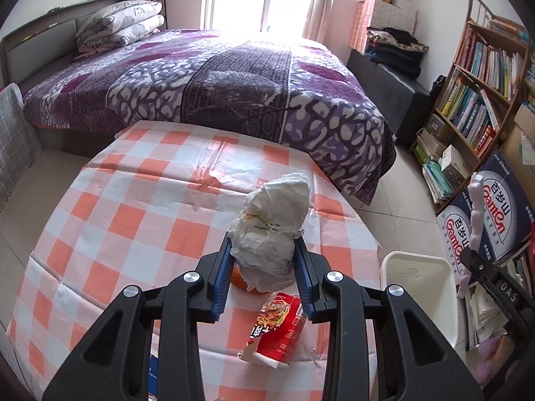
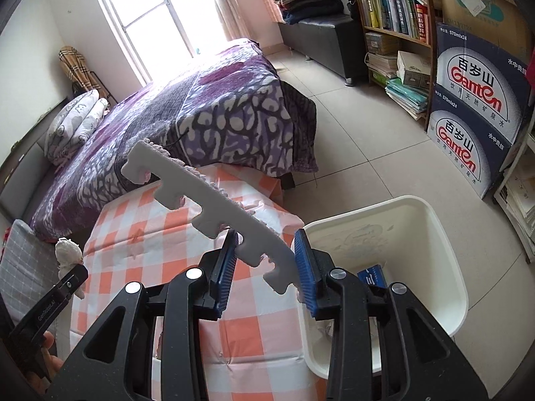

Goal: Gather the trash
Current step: 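Drop the foam strip into the bin with the right tool while the left tool drops the tissue ball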

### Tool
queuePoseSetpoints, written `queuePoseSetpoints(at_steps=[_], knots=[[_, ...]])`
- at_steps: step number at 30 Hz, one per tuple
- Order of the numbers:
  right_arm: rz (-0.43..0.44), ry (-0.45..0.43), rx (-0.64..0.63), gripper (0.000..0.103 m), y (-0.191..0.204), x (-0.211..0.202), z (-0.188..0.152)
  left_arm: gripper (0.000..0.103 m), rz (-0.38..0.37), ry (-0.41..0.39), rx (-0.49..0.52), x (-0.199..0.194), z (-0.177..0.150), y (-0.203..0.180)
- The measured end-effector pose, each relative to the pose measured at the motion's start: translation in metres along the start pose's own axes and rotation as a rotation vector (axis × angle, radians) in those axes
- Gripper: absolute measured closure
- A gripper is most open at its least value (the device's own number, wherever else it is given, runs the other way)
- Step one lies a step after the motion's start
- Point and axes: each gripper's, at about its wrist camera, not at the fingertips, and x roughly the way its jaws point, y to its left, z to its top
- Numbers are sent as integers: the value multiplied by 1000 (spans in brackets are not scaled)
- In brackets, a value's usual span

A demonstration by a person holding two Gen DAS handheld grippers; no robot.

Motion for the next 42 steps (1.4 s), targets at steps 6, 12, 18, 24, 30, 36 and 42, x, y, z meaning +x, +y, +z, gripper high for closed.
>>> queuePoseSetpoints(at_steps=[6,12,18,24,30,36,42], knots=[[-39,-1,96,69,-33,-4,6,69,-25,9,60,1,-9,-30],[-80,13,176,67,-62,-8,10,69,-67,31,119,3,-18,-63],[-138,-4,266,29,-94,-19,13,69,-123,53,162,3,-26,-95],[-157,-19,339,20,-128,-30,18,68,-160,79,222,7,-39,-128],[-175,-19,386,20,-151,-37,18,68,-190,124,279,15,-56,-160],[-187,-14,391,18,-163,-41,19,67,-230,148,346,17,-75,-192],[-191,-14,426,17,-178,-44,21,25,-308,147,384,16,-84,-211]])
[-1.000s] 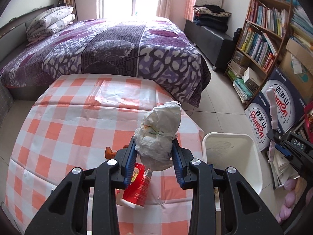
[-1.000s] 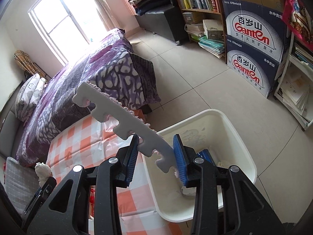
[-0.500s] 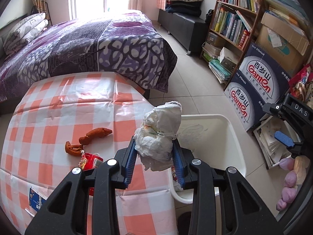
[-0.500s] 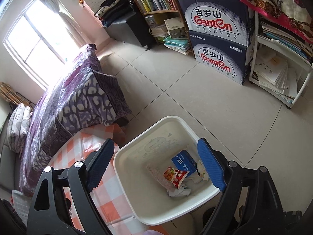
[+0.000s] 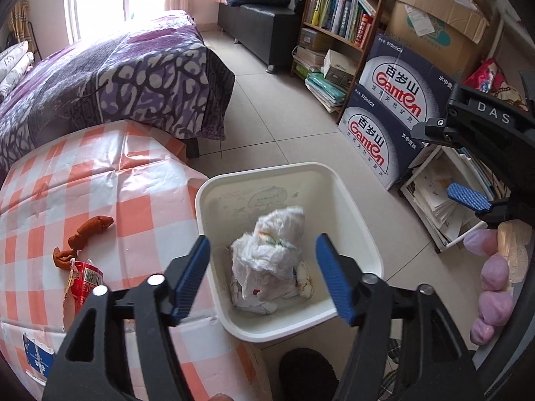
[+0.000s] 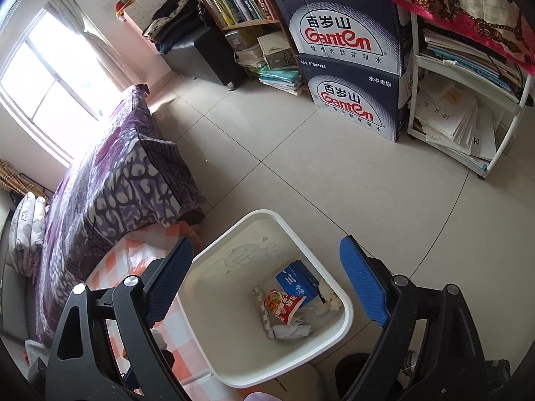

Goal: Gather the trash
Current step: 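Drop the foam strip into the bin with the right tool while the left tool drops the tissue ball, then grasp the white foam strip with the left tool while the right tool grasps the blue biscuit carton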

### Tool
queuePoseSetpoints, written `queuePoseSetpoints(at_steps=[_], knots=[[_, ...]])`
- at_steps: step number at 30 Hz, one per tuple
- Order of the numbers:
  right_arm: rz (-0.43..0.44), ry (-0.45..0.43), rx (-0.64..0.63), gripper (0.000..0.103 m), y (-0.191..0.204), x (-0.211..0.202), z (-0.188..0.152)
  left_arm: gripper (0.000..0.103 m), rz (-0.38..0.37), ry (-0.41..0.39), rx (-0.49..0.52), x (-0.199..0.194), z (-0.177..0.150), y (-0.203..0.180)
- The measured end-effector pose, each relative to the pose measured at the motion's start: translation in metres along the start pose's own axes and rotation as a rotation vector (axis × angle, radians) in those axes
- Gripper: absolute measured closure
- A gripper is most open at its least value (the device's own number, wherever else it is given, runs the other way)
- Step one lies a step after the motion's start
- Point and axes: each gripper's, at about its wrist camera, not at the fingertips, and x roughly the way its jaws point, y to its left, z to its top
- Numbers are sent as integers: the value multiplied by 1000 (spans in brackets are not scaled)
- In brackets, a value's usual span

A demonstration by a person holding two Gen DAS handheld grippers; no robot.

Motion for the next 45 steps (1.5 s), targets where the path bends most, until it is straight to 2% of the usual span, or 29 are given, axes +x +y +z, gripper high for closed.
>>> queuePoseSetpoints(at_steps=[3,9,15,19,24,28,32,38,42,45], knots=[[4,1,16,16,-3,0,2,25,-1,-11,12,-2,1,-4],[17,6,-6,13,8,1,-3,25,80,-6,-2,-5,-4,10],[37,53,-64,11,33,9,-19,18,221,-9,-68,-19,-17,47],[57,101,-124,11,56,16,-36,17,380,3,-123,-30,-31,81],[73,142,-195,11,87,23,-60,17,506,42,-262,-51,-58,140],[99,177,-253,11,112,25,-80,17,564,99,-470,-71,-88,195],[115,204,-324,11,136,27,-100,17,562,135,-692,-95,-124,243],[128,245,-380,11,160,32,-126,17,475,239,-973,-111,-178,293],[136,256,-425,11,175,33,-140,20,394,294,-1114,-111,-211,319],[143,263,-455,11,185,33,-151,25,360,309,-1159,-109,-224,326]])
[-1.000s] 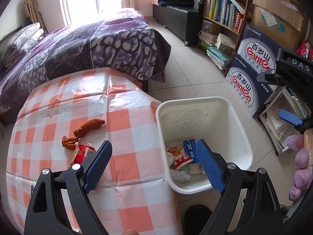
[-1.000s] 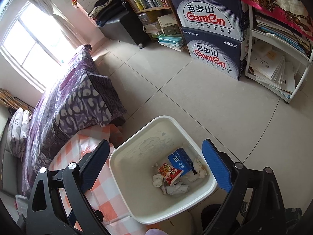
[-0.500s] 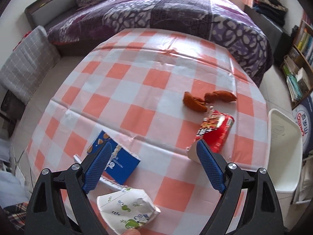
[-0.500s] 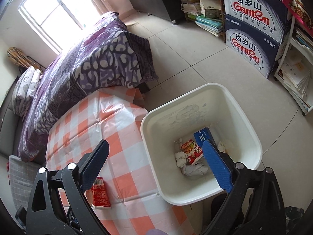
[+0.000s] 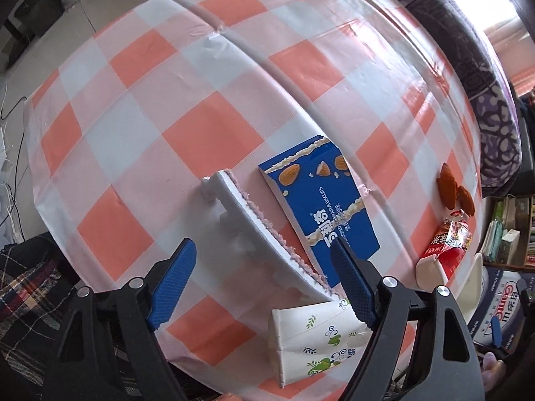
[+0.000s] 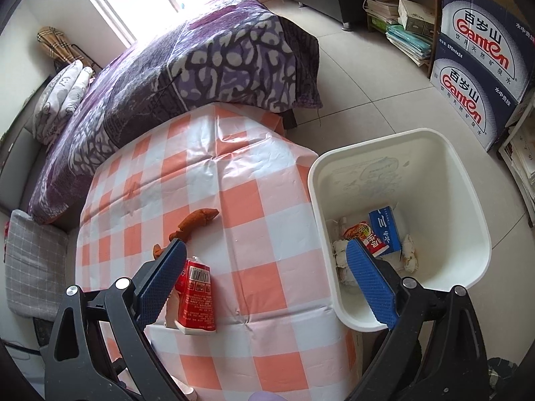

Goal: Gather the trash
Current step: 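Grasp the white foam strip with the left tool while the right tool grasps the blue biscuit carton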

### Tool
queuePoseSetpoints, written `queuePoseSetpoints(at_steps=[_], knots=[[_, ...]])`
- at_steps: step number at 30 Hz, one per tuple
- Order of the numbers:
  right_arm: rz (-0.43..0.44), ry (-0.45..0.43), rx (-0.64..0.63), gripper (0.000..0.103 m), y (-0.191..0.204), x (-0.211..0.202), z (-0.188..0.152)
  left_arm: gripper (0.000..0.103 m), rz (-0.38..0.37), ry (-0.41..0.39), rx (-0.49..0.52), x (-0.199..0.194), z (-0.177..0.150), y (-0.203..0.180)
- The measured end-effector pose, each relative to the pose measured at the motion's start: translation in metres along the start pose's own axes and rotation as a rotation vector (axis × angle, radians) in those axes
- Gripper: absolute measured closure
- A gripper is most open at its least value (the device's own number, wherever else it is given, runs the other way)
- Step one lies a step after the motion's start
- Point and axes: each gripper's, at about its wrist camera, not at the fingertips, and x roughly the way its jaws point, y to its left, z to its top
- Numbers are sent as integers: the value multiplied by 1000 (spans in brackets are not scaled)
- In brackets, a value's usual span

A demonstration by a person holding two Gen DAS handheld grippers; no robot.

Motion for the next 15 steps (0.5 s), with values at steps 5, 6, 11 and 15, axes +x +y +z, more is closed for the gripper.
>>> queuePoseSetpoints(at_steps=[5,6,11,15], knots=[[-7,19,-59,11,22,10,-9,32,-27,33,-7,9,2,4],[-8,23,-71,11,26,11,-11,34,-30,41,-8,12,3,5],[-7,30,-139,11,45,18,-21,66,-46,30,40,11,5,6],[22,45,-220,11,66,24,-31,77,-40,10,92,7,7,6]])
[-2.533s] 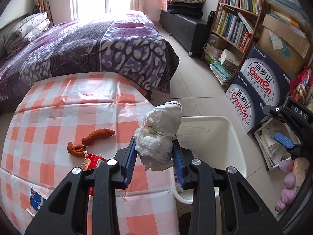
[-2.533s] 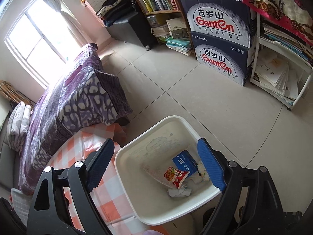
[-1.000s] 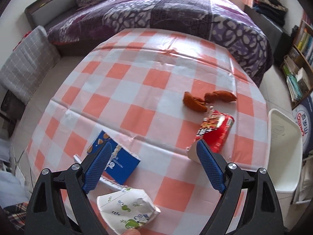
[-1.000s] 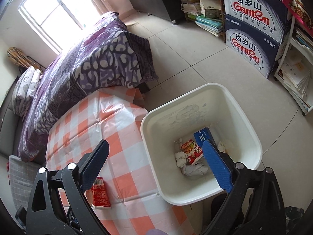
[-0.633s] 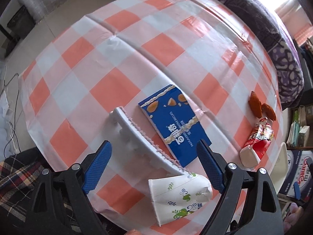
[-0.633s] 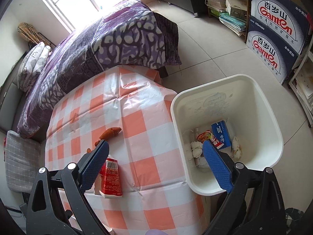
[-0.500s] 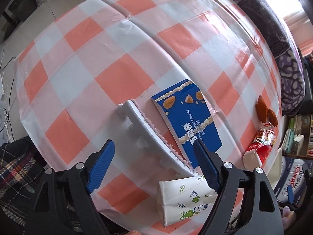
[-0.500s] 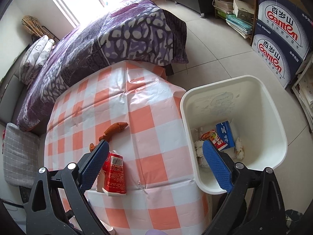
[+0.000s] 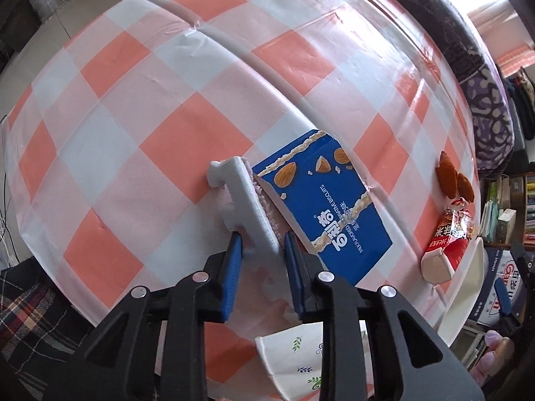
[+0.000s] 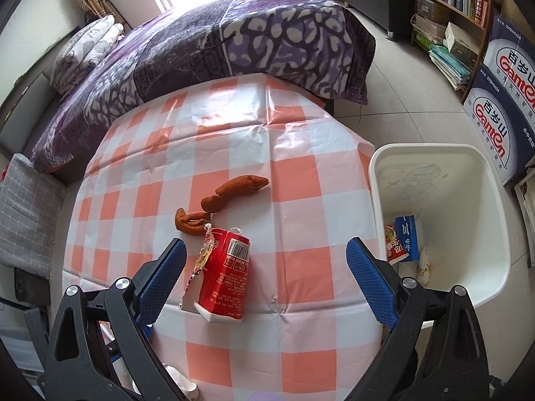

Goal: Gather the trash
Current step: 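Grasp the white foam strip with the left tool while the right tool grasps the blue biscuit carton, then carry both items over the white bin and open the right tool, then the left tool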

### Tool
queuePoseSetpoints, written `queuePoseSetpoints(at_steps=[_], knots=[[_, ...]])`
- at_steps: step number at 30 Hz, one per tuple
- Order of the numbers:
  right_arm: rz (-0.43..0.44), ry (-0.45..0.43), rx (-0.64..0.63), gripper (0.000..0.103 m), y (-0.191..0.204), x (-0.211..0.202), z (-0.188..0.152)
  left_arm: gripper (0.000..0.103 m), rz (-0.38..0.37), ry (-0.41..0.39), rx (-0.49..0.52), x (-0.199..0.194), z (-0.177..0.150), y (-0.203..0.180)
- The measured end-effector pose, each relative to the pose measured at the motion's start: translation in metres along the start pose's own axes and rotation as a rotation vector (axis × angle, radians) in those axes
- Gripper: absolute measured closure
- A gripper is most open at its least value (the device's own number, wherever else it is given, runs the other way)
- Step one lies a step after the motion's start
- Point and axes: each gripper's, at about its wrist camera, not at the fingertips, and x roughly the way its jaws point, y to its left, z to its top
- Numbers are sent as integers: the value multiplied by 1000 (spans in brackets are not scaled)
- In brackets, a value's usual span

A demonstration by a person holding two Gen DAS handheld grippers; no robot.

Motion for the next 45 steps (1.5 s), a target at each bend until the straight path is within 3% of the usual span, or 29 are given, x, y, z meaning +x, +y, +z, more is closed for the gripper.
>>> queuePoseSetpoints(at_steps=[4,14,22,29,31,32,33,36,45], knots=[[36,27,-136,11,33,10,-8,77,6,-54,8,-11,8,6],[192,121,-620,11,139,33,-62,77,95,-383,67,-82,51,19],[247,170,-837,11,190,50,-102,77,38,-423,4,-100,70,40],[250,230,-883,11,203,72,-115,77,22,-419,-40,-99,80,59],[249,234,-887,20,205,75,-117,77,19,-416,-46,-98,81,62],[247,241,-881,35,205,77,-116,77,18,-414,-48,-97,82,63],[242,238,-869,43,205,78,-114,77,17,-412,-51,-96,82,64],[246,188,-809,48,202,73,-104,77,12,-408,-55,-94,83,65],[251,-49,-594,49,182,33,-58,77,10,-466,-24,-99,83,51]])
